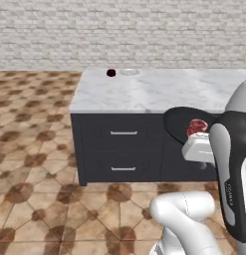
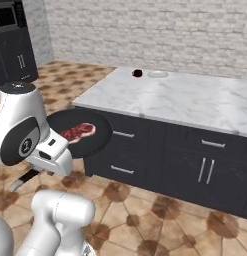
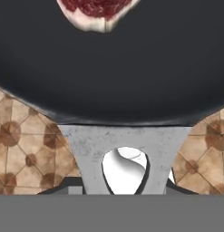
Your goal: Pick up the pan with the steak in it and place it on the dining table. Then place the steak on the plate.
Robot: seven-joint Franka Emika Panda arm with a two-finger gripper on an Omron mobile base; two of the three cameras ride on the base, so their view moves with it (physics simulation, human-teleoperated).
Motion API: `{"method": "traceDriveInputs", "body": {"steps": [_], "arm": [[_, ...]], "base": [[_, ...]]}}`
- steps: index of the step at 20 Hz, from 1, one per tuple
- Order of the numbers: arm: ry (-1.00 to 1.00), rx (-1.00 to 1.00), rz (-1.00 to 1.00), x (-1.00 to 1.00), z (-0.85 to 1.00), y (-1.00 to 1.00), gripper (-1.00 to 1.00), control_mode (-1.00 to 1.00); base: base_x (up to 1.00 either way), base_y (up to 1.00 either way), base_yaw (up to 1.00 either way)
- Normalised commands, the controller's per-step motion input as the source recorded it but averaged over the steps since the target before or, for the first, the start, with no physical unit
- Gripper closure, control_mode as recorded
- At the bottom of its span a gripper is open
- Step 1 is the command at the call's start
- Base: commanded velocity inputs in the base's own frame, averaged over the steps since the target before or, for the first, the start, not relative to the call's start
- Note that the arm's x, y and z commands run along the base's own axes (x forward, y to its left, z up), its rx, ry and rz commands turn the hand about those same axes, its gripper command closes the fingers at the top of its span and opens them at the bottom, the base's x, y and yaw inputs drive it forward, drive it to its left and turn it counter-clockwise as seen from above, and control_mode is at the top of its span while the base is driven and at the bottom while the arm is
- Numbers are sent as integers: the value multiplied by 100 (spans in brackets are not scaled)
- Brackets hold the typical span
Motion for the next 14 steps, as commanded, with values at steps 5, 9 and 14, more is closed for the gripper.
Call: {"method": "traceDriveInputs", "body": {"steps": [5, 9, 14], "arm": [[0, 0, 0, 0, 0, 0, 100, 100], [0, 0, 0, 0, 0, 0, 100, 100], [0, 0, 0, 0, 0, 0, 100, 100]], "base": [[6, 100, 1], [6, 100, 2], [5, 100, 3]]}}
